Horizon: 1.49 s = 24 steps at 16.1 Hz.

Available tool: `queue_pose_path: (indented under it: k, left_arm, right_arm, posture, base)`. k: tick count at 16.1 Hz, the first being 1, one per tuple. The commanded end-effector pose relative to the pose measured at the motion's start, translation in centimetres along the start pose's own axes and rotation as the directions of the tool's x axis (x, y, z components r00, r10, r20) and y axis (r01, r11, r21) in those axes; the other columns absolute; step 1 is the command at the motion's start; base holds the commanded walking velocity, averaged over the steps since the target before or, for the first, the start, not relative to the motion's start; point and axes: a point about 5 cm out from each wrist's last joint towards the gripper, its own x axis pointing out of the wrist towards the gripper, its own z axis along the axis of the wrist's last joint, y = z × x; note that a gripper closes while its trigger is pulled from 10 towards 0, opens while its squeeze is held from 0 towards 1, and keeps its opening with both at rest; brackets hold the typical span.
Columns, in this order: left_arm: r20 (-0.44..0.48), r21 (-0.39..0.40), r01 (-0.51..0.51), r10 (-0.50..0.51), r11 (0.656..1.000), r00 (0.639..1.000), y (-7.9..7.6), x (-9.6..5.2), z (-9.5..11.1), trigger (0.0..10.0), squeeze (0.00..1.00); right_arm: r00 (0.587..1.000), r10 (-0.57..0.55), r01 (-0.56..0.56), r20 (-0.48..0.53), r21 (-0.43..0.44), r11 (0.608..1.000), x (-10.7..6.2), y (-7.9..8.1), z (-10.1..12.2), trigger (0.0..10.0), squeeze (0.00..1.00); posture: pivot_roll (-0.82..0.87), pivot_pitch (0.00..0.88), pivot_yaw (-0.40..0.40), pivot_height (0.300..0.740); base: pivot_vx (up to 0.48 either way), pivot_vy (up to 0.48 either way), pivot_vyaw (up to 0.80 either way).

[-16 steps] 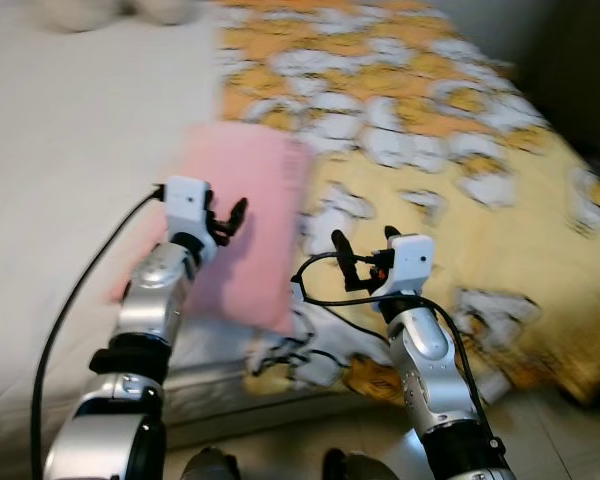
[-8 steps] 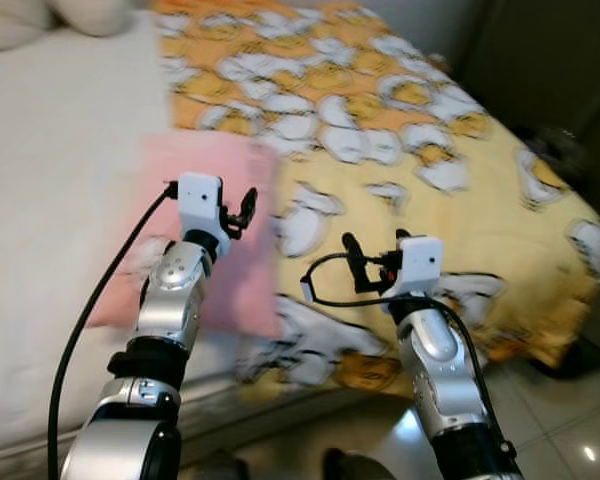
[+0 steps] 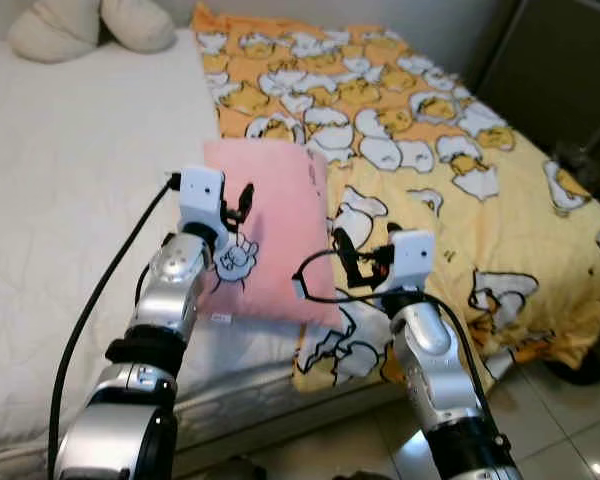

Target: Clean up the room

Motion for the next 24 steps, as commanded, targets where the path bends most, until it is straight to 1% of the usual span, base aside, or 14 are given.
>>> queue_pose_path:
  k: [1,3,4,7,8,9,10,11,13,14,18,20,22,24]
  left_arm:
    - [0.003,0.013,-0.020,0.020,1.000,1.000,0.1,0.2,0.2,10.0,0.00]
    - [-0.011,-0.002,-0.079,0.079,0.997,0.997,0.8,0.3,-0.1,10.0,0.00]
    - [-0.013,0.008,-0.101,0.101,0.995,0.995,1.1,0.3,0.0,10.0,1.00]
    - [0.005,0.031,-0.127,0.127,0.991,0.992,1.5,0.1,0.4,10.0,1.00]
    - [0.005,-0.033,-0.210,0.210,0.977,0.978,1.8,-1.5,0.0,10.0,1.00]
    - [0.020,-0.022,-0.200,0.200,0.980,0.980,1.0,-2.4,0.1,10.0,1.00]
    - [0.057,0.034,-0.153,0.151,0.988,0.987,-0.4,-3.1,0.4,10.0,1.00]
    - [0.045,0.009,-0.121,0.121,0.993,0.992,-1.5,-3.3,0.0,10.0,1.00]
    - [-0.008,-0.014,-0.103,0.103,0.995,0.995,-2.0,-2.9,-1.2,10.0,1.00]
    - [0.008,0.031,-0.071,0.070,0.997,0.997,-2.3,-2.8,-0.8,10.0,0.00]
    - [0.012,-0.024,-0.127,0.127,0.992,0.992,-2.3,-3.3,-0.2,10.0,0.00]
    - [-0.065,-0.081,-0.190,0.185,0.978,0.981,-2.2,-5.1,-2.1,10.0,0.00]
    - [-0.079,-0.076,-0.220,0.214,0.972,0.974,-1.8,-5.4,-2.4,10.0,0.00]
    - [-0.056,-0.064,-0.230,0.226,0.971,0.972,-1.4,-4.9,-1.8,10.0,0.00]
  right_arm:
    - [0.999,-0.051,0.051,0.012,0.005,0.999,-0.3,-1.1,0.3,10.0,0.00]
    - [0.993,-0.114,0.114,0.024,0.023,0.993,-0.2,-2.4,0.6,10.0,0.00]
    - [0.993,-0.116,0.115,0.031,0.020,0.993,-0.1,-2.5,0.8,10.0,0.00]
    - [0.989,-0.133,0.136,0.059,-0.051,0.989,-0.7,-3.0,1.5,10.0,0.00]
    - [0.983,-0.145,0.155,0.111,-0.093,0.983,-1.9,-2.9,2.8,10.0,0.00]
    - [0.982,-0.146,0.157,0.121,-0.093,0.983,-2.5,-2.8,3.0,10.0,0.00]
    - [0.984,-0.144,0.153,0.108,-0.081,0.985,-3.2,-2.7,2.7,10.0,0.00]
    - [0.986,-0.150,0.156,0.072,-0.076,0.985,-3.7,-2.9,1.8,10.0,0.00]
    - [0.980,-0.194,0.196,0.047,-0.039,0.980,-3.6,-3.1,1.3,10.0,0.00]
    - [0.976,-0.210,0.212,0.058,-0.025,0.977,-3.1,-3.1,1.9,10.0,0.00]
    - [0.982,-0.183,0.185,0.039,-0.053,0.981,-3.2,-3.6,1.5,10.0,0.00]
    - [0.990,-0.139,0.139,0.000,-0.075,0.987,-3.4,-3.6,0.9,10.0,0.00]
    - [0.992,-0.124,0.123,-0.022,-0.070,0.990,-3.3,-3.5,0.5,10.0,0.00]
    - [0.994,-0.101,0.098,-0.043,-0.061,0.993,-3.1,-3.3,0.2,10.0,0.00]
  posture:
    - [0.02,0.000,-0.031,0.740]
    - [0.01,0.000,-0.029,0.740]
    - [0.01,0.000,-0.031,0.740]
    - [0.02,0.000,-0.027,0.740]
    - [0.01,0.000,-0.025,0.740]
    - [0.01,0.000,-0.020,0.740]
    - [0.01,0.000,-0.021,0.740]
    - [0.02,0.000,-0.029,0.740]
    - [0.02,0.000,-0.025,0.740]
    - [0.02,0.000,-0.023,0.740]
    - [0.03,0.000,-0.027,0.740]
    - [0.04,0.000,-0.036,0.740]
    - [0.05,0.000,-0.045,0.740]
    - [0.06,0.000,-0.050,0.740]
  base:
    - [0.000,0.000,0.00]
    - [0.000,0.000,0.00]
    - [0.000,0.000,0.00]
    - [0.000,0.000,0.00]
    - [0.000,0.000,0.00]
    - [0.000,0.000,0.00]
    - [0.000,0.000,0.00]
    - [0.000,0.000,0.00]
    - [0.000,0.000,0.00]
    - [0.000,0.000,0.00]
    - [0.000,0.000,0.00]
    - [0.000,0.000,0.00]
    - [0.000,0.000,0.00]
    - [0.000,0.000,0.00]
